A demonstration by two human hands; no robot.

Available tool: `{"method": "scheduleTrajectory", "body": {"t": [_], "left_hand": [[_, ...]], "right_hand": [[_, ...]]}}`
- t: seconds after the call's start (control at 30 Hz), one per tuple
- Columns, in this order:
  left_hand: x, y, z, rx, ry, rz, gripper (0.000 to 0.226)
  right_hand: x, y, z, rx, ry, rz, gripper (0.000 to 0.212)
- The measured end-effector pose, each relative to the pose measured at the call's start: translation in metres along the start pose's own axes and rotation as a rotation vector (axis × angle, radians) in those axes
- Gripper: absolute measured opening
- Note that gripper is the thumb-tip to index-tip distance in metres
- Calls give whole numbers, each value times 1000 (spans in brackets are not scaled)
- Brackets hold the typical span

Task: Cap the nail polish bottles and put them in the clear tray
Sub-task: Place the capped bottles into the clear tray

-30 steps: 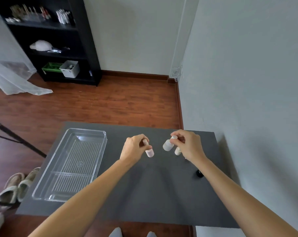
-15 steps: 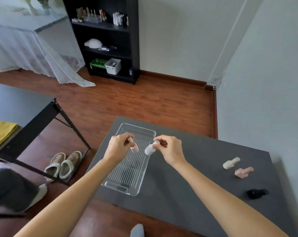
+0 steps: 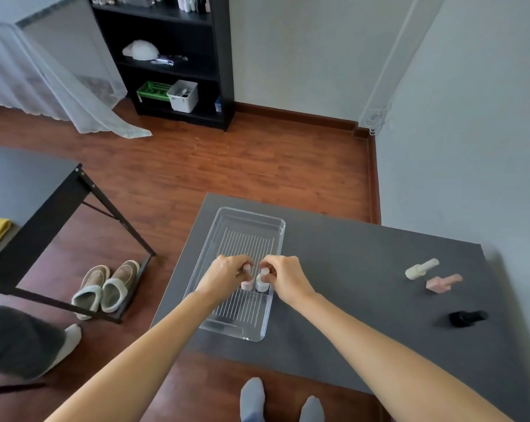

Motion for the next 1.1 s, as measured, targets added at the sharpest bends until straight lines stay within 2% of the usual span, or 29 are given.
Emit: {"method": "scheduleTrajectory", "body": {"t": [0.17,0.3,0.37,0.47,0.57,0.63,0.77,0.93,1.03,1.1], "left_hand": [[3,2,-2,23,11,33,15],[4,2,-3,-12,-12,81,24],[3,0,-3,-46,-61,138,34],[-2,-5,-11,-64,-75,199,64],[-2,-16,-41,22,-83,191,82],[8,-30,-71,116,-65,164,81],[56,-58,-128,278,-40,156,60],[147,-85,-184,351,-59,275,52],[200,-97,-212,363,-78,341,56],[231,-104,-227,353,-97,374,61]], "right_hand": [[4,2,0,-22,23,27,16],[3,5,-2,-81,34,48,15],[-1,8,-6,-90,24,63,24],[-15,15,-22,-70,-15,42,34],[-42,30,-53,-6,-50,-33,32],[-64,45,-81,62,-76,-113,27],[-105,83,-145,234,-68,-302,17],[-136,141,-222,465,64,-528,12],[-145,170,-260,574,115,-579,18],[-146,184,-281,646,129,-530,30]]}}
Point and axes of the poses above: each hand's wrist, its own y-axis away from the middle knuckle, its own x-axis out of the palm, z = x × y, the point moved 2 cm from there along -y, towards the middle knuckle, and after that the axes turned 15 degrees about y, right-handed, at the moved point
